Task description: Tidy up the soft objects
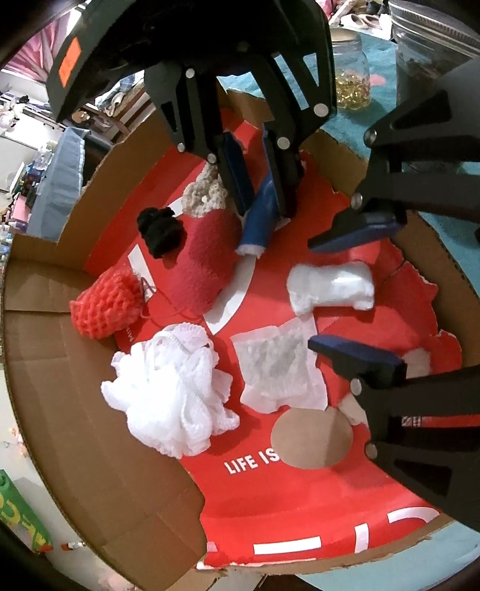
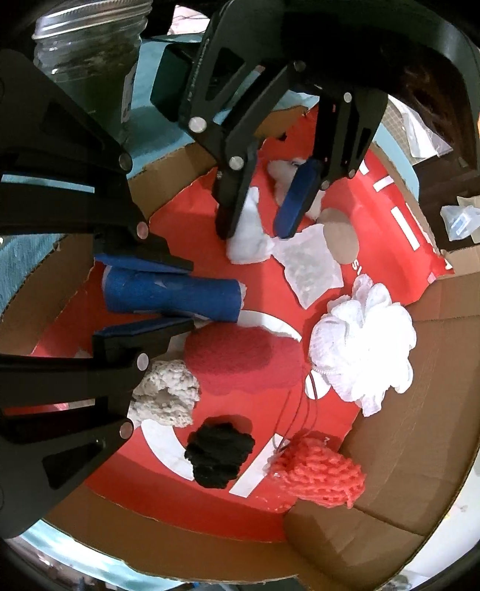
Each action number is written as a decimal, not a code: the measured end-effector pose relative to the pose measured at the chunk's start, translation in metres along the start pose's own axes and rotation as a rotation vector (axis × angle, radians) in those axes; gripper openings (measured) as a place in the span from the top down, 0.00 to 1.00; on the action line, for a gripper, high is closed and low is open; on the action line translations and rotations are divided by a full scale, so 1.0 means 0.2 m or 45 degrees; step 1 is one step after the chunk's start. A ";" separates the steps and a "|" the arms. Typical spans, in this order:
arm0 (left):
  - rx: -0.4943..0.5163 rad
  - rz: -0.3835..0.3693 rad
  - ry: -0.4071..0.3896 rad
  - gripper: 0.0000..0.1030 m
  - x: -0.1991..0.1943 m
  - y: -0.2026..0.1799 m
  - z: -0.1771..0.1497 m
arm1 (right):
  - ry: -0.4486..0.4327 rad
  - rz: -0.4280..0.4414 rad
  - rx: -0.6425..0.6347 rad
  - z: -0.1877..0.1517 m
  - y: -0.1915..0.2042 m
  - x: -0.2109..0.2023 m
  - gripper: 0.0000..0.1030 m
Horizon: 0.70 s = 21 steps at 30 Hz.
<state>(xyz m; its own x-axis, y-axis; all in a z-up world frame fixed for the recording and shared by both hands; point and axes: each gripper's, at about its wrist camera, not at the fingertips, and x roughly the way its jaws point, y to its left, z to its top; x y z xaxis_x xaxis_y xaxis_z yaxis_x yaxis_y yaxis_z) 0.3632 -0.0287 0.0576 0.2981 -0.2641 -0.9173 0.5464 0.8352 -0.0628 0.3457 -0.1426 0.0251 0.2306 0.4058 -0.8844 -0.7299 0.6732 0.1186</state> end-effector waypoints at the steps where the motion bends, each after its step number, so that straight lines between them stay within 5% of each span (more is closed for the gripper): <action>1: -0.002 0.005 -0.007 0.48 -0.01 0.00 0.00 | -0.001 -0.005 0.006 0.00 0.00 0.00 0.78; 8: -0.060 0.035 -0.081 0.34 -0.11 0.02 -0.02 | -0.024 -0.035 0.047 -0.01 0.02 -0.05 0.74; 10: -0.078 0.056 -0.111 0.30 -0.16 0.02 -0.03 | -0.034 -0.046 0.064 -0.02 0.02 -0.07 0.57; 11: -0.092 0.063 -0.127 0.29 -0.18 0.03 -0.04 | -0.052 -0.049 0.073 -0.02 0.03 -0.09 0.39; 17: -0.226 0.132 -0.223 0.06 -0.31 0.04 -0.09 | -0.134 -0.163 0.176 -0.04 0.05 -0.24 0.38; 21: -0.302 0.153 -0.251 0.03 -0.36 0.03 -0.12 | -0.136 -0.247 0.342 -0.07 0.04 -0.34 0.36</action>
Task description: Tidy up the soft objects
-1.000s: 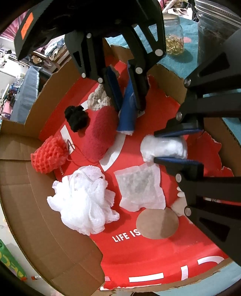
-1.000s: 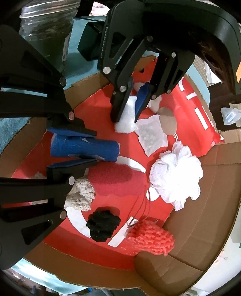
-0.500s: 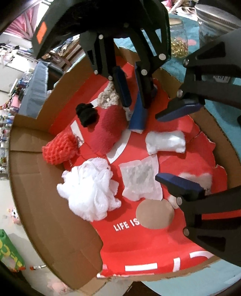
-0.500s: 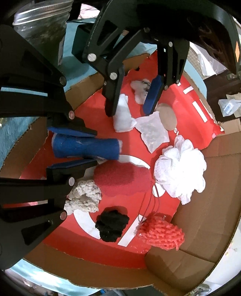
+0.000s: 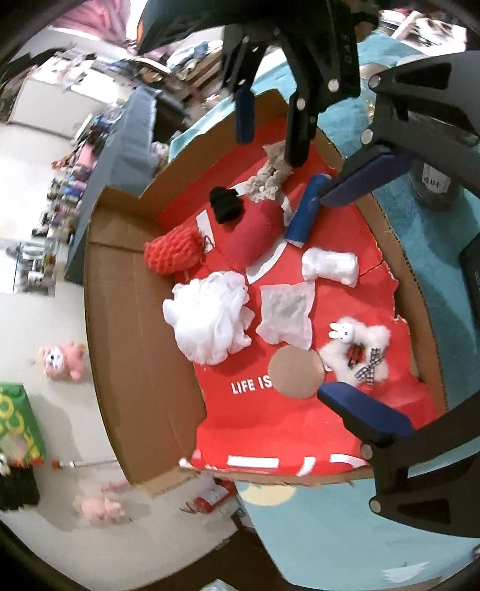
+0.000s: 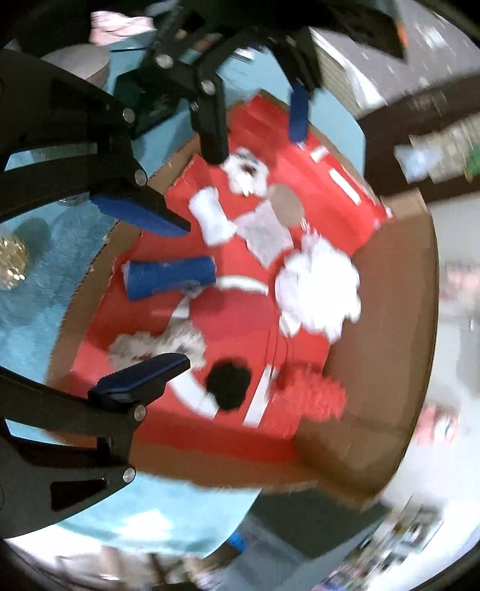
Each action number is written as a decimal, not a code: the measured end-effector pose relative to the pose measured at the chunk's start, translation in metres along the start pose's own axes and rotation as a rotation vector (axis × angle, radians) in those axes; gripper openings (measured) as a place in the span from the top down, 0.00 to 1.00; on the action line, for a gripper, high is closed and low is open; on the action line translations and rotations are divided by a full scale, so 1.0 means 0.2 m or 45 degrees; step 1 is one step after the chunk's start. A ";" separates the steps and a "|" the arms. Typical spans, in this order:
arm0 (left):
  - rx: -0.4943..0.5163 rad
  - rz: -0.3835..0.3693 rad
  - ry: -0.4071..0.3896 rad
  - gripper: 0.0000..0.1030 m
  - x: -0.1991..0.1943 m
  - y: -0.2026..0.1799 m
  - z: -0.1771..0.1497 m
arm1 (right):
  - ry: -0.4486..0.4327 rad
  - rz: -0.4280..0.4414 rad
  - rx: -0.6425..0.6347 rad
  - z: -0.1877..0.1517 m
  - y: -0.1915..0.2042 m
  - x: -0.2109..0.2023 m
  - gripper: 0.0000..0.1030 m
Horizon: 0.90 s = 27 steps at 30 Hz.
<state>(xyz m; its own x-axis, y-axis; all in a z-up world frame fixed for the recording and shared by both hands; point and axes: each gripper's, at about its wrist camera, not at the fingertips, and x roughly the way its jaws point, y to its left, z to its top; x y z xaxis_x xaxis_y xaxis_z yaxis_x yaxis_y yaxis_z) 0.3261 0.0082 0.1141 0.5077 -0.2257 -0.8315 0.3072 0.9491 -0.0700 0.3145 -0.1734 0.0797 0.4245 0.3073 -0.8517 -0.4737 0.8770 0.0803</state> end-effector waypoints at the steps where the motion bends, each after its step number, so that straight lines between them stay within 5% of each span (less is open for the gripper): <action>1: -0.016 0.013 -0.003 0.01 -0.01 0.00 -0.01 | -0.002 -0.008 0.055 -0.01 -0.01 -0.02 0.35; 14: -0.239 0.114 0.043 0.00 0.08 0.04 -0.08 | -0.012 -0.022 0.341 -0.10 -0.05 -0.01 0.28; 27: -0.232 0.174 0.077 0.00 0.14 0.04 -0.12 | 0.039 -0.058 0.371 -0.14 -0.06 0.10 0.28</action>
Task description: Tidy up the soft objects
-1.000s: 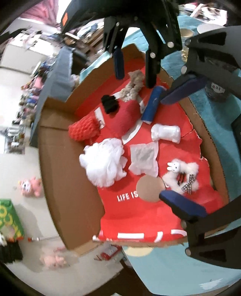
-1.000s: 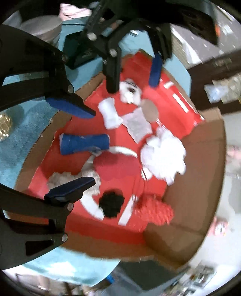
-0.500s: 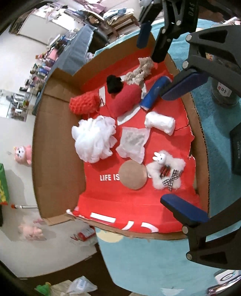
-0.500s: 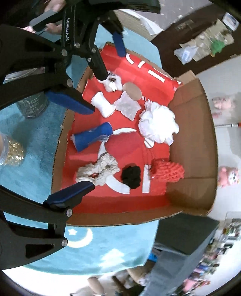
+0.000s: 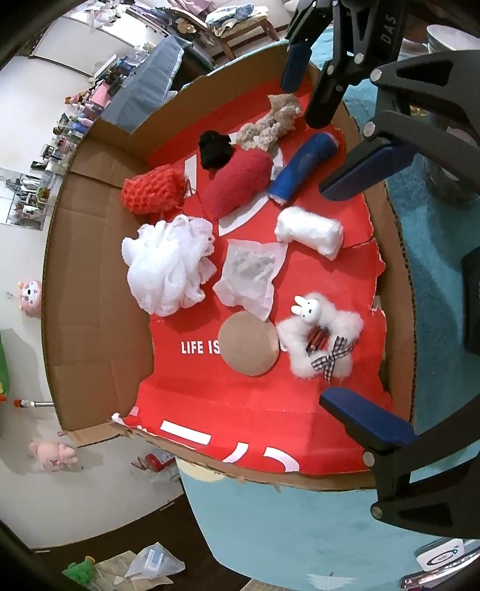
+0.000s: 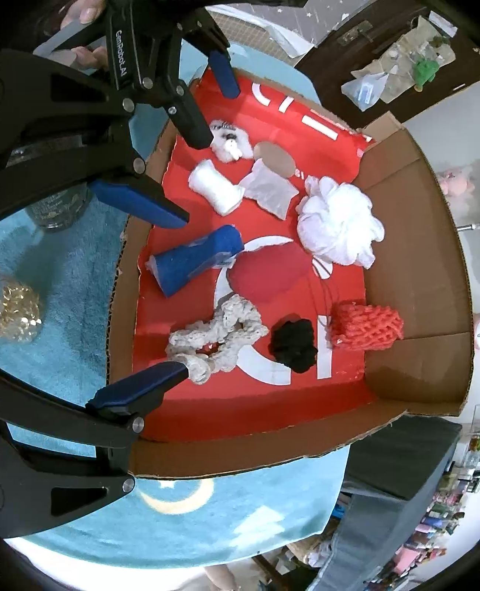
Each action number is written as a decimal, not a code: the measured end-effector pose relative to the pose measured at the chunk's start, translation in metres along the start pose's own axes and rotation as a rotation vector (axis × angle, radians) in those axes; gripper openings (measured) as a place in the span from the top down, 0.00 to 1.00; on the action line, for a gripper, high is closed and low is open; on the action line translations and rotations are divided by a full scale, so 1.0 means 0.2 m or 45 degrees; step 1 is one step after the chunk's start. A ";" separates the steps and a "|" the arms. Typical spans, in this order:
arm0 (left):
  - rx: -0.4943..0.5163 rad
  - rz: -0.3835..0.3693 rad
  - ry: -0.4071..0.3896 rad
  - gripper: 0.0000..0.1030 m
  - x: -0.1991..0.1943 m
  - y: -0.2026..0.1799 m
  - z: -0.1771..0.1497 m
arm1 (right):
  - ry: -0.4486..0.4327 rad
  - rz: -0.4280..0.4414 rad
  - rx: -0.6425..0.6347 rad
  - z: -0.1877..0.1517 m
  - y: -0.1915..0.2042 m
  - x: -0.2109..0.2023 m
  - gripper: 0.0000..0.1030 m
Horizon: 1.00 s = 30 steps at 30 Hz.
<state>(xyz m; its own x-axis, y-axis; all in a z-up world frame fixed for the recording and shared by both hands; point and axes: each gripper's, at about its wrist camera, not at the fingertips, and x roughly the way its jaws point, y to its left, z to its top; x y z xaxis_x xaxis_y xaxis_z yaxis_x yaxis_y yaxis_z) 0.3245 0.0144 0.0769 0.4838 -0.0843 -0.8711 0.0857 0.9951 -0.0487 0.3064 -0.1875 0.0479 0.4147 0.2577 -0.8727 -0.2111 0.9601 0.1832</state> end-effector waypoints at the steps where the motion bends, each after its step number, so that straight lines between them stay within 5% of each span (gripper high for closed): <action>1: 0.004 0.006 0.002 0.00 0.01 0.00 0.00 | 0.002 -0.004 0.005 0.00 0.00 0.01 0.28; 30: -0.006 0.024 -0.004 0.00 0.02 0.01 0.00 | 0.001 -0.046 -0.002 -0.01 0.00 0.02 0.28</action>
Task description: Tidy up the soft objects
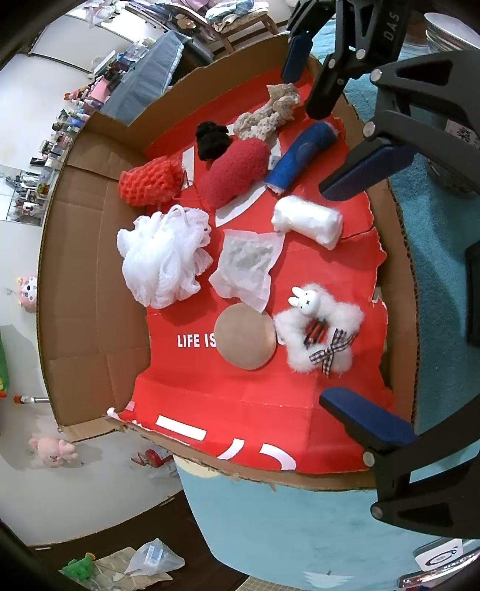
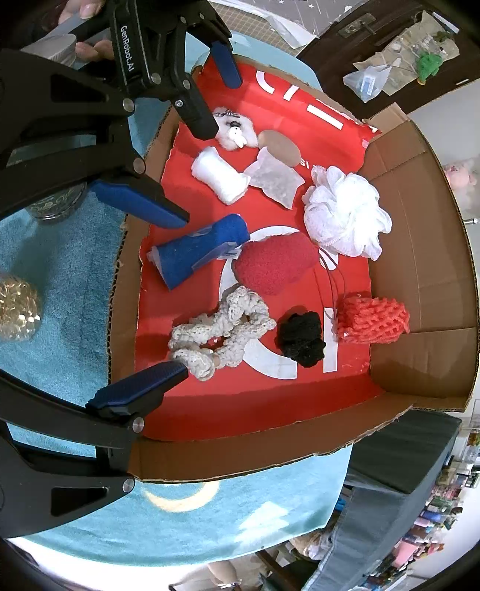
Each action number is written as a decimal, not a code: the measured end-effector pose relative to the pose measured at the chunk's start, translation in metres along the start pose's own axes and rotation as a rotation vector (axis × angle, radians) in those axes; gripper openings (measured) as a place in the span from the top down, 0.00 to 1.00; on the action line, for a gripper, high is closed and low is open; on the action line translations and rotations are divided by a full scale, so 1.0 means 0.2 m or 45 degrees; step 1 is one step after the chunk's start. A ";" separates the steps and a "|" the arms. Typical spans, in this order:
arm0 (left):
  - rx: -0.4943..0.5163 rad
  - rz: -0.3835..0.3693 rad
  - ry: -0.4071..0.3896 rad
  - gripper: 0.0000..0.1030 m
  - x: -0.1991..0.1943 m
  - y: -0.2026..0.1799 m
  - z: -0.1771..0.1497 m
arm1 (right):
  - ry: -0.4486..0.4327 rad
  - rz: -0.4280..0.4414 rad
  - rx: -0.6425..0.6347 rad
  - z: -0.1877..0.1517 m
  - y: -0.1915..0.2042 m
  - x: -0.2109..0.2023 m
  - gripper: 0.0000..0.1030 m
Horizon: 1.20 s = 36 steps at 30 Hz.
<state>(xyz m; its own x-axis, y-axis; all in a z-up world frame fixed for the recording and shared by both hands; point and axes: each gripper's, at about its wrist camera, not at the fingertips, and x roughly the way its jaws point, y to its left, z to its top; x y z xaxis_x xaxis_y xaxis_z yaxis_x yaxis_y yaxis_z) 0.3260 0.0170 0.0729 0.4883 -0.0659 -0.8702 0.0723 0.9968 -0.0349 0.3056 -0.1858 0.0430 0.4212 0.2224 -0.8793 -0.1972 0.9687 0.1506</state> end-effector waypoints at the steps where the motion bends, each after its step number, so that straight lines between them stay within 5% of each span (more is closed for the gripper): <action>1: 0.000 0.001 -0.001 0.00 0.00 0.00 0.00 | 0.000 -0.001 -0.003 0.00 0.00 0.00 0.28; 36: 0.007 -0.004 -0.005 0.00 0.00 0.00 0.00 | 0.001 -0.007 -0.004 0.00 0.00 0.01 0.28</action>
<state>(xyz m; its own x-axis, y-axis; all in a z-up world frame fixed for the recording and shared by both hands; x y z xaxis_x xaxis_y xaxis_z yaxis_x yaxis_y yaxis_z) 0.3251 0.0167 0.0733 0.4916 -0.0689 -0.8681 0.0785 0.9963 -0.0346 0.3053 -0.1850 0.0418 0.4217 0.2173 -0.8803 -0.1976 0.9695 0.1447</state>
